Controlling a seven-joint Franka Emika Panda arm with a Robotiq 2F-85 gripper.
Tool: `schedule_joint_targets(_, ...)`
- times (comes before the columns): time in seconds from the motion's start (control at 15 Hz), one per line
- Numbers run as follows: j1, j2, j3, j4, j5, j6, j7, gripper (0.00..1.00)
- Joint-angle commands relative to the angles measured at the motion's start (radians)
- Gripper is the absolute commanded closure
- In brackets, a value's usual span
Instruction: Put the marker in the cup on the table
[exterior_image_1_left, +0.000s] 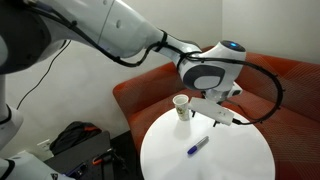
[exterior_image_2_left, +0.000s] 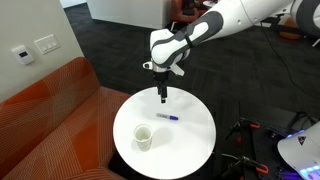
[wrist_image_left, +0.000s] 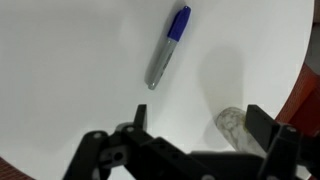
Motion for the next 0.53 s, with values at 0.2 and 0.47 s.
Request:
schedule_joint_targets(0.2, -0.012, -0.086, 0.011, -0.095, -0.006, 0.026, 0.005, 0.00)
schedule_joint_targets(0.47, -0.012, -0.091, 0.011, -0.108, -0.006, 0.033, 0.005, 0.00)
